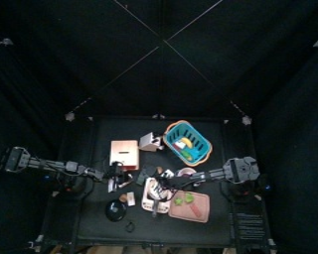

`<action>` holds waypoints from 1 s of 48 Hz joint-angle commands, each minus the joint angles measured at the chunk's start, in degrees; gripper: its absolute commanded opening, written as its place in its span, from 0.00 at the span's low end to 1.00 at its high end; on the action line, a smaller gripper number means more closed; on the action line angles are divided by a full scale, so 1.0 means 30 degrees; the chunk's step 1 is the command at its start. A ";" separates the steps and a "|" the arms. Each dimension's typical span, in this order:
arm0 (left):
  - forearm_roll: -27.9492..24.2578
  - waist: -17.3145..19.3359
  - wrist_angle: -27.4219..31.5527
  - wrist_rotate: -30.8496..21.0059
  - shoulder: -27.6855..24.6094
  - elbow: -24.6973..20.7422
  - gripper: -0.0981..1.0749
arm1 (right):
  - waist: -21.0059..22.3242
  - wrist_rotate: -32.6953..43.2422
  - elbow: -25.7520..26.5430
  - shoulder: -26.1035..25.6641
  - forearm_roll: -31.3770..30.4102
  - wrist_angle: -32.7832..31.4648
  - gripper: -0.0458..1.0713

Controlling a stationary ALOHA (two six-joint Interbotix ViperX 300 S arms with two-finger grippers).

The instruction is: Place egg block on rice

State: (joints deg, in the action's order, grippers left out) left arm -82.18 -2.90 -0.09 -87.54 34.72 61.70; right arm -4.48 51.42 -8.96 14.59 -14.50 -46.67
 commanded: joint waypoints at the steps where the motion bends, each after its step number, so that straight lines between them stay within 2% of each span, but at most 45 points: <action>1: -0.0029 0.0059 0.0000 0.0029 0.0029 -0.0205 0.54 | 0.0059 0.0000 0.0527 -0.0879 -0.0059 -0.0146 0.73; 19: -0.0029 0.0059 0.0000 0.0029 0.0029 -0.0205 0.54 | 0.0000 0.0029 0.0498 -0.0879 0.0059 -0.0264 0.54; 48: -0.0029 0.0029 0.0000 0.0029 0.0029 -0.0176 0.54 | -0.0029 0.0029 0.0117 -0.0498 0.0439 -0.0410 0.54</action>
State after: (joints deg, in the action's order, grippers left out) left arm -82.18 -2.90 -0.09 -87.54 34.72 61.79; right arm -4.57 51.59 -9.05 14.59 -13.36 -47.90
